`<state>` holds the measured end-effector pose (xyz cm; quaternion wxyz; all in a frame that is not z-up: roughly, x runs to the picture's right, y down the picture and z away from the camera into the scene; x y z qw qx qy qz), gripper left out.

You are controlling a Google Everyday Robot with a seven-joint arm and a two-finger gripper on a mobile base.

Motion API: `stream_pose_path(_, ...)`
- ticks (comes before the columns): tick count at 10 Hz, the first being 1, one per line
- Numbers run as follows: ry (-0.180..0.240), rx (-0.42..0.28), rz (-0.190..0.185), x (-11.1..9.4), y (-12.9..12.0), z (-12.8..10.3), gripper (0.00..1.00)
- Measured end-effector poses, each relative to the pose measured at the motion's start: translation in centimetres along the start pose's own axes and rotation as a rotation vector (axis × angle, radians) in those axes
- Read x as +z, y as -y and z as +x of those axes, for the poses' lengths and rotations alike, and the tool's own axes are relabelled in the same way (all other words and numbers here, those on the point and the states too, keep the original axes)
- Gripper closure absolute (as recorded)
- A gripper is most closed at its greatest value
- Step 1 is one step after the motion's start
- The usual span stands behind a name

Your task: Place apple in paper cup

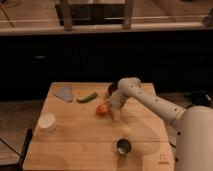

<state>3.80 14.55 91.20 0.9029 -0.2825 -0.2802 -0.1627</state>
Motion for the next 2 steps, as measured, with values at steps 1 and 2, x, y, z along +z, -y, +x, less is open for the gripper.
stream_pose_path(1,0.0,0.0,0.0,-0.1,0.02,0.0,0.31)
stream_pose_path(2,-0.001,-0.001,0.0,-0.17,0.06,-0.03,0.25)
